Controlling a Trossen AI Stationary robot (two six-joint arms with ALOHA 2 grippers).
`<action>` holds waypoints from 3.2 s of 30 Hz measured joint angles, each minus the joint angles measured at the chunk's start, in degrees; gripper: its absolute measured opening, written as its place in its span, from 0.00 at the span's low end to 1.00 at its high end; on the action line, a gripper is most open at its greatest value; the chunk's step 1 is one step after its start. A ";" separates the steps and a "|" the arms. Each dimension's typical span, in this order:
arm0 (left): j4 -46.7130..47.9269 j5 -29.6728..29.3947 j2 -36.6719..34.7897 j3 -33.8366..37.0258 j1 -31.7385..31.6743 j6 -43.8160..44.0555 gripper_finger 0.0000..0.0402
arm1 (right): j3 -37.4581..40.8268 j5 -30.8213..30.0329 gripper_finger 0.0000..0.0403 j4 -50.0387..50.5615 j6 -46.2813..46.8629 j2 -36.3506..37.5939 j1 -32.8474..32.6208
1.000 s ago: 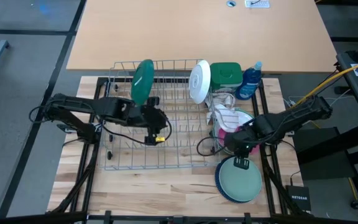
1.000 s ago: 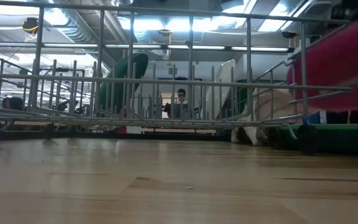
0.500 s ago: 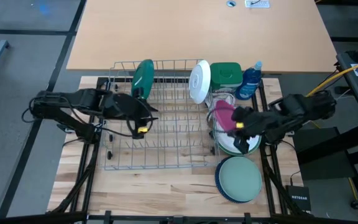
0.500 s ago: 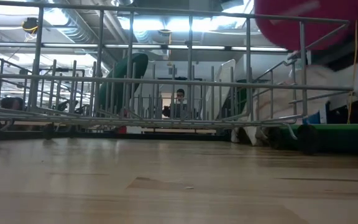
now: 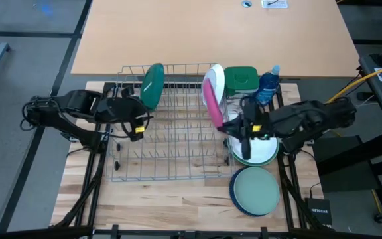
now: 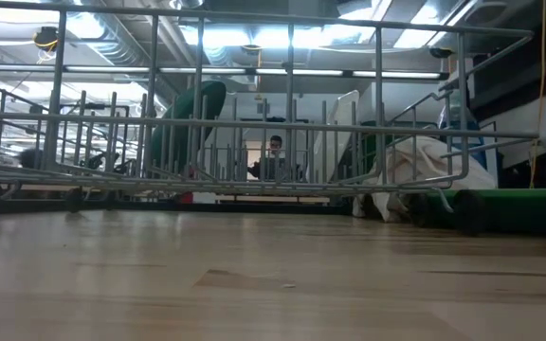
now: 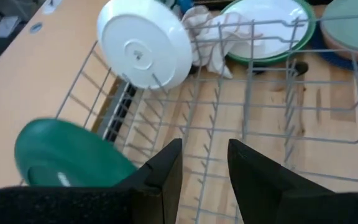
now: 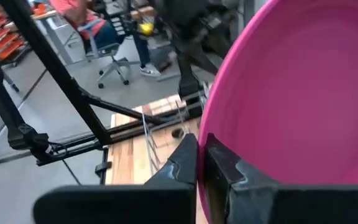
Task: Sort dishes
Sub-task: Put the pink plate in the dish rack
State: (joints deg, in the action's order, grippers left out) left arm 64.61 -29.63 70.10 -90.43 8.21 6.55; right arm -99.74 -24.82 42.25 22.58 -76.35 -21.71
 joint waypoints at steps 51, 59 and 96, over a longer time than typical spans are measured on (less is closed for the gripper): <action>23.26 -12.17 -10.46 0.02 -0.04 14.29 0.29 | 0.09 0.82 0.03 -88.68 4.84 -49.92 3.41; 23.28 -12.17 -10.49 0.02 -0.04 12.54 0.29 | 0.09 -4.38 0.03 -93.11 8.95 -54.20 3.41; 23.28 -12.15 -10.47 0.02 -0.04 9.58 0.29 | 0.02 0.12 0.19 -83.23 18.55 -58.67 5.63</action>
State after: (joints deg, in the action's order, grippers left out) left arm 87.90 -41.78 59.64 -90.41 8.16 16.13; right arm -99.72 -24.70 -40.98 41.12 -135.02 -16.09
